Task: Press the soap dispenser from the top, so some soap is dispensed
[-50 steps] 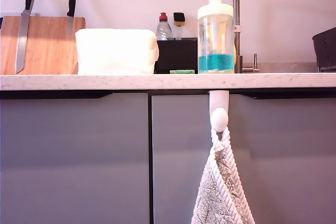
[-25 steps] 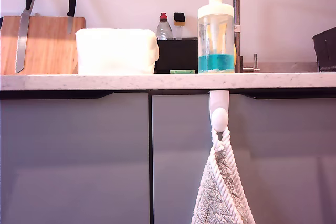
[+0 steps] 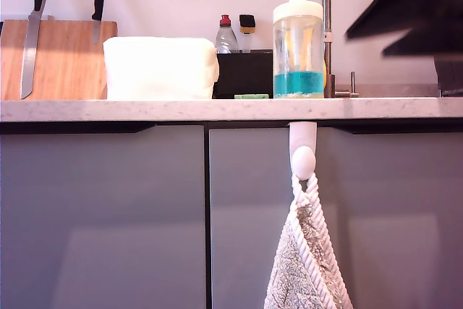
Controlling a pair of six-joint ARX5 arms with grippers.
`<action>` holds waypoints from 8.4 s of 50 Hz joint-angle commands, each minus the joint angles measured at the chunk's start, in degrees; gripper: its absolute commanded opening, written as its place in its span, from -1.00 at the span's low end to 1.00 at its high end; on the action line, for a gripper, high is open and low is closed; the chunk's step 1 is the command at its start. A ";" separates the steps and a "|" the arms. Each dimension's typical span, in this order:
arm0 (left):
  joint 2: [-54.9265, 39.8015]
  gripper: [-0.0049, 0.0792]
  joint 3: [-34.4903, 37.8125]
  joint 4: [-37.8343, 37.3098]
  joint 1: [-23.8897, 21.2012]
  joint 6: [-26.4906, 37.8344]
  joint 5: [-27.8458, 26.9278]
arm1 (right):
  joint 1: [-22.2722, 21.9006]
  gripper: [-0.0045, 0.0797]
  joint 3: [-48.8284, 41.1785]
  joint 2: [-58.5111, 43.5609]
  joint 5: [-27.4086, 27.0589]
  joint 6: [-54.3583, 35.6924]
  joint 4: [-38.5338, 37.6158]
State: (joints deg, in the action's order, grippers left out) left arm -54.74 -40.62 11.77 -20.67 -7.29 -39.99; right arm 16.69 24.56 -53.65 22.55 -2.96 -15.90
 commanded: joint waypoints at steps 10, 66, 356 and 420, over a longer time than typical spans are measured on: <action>-1.20 -0.94 0.02 1.81 -1.03 0.96 0.85 | 3.19 0.66 6.78 -10.03 -1.81 -0.81 -4.81; -22.38 -0.94 -21.22 10.56 -8.79 3.30 3.41 | 7.30 0.57 17.53 -25.70 -5.05 -3.50 -4.02; -23.23 -0.94 -55.10 -50.01 -3.78 25.75 6.40 | 8.55 0.61 17.55 -25.70 -7.15 -8.00 -0.50; -23.10 -0.94 -55.10 -66.40 -1.01 25.77 7.52 | 8.52 0.60 17.57 -8.55 -11.52 -7.58 28.37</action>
State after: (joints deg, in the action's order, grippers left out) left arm -77.73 -95.35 -53.04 -22.46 18.37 -32.77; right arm 24.86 42.63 -63.77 11.68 -10.57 10.87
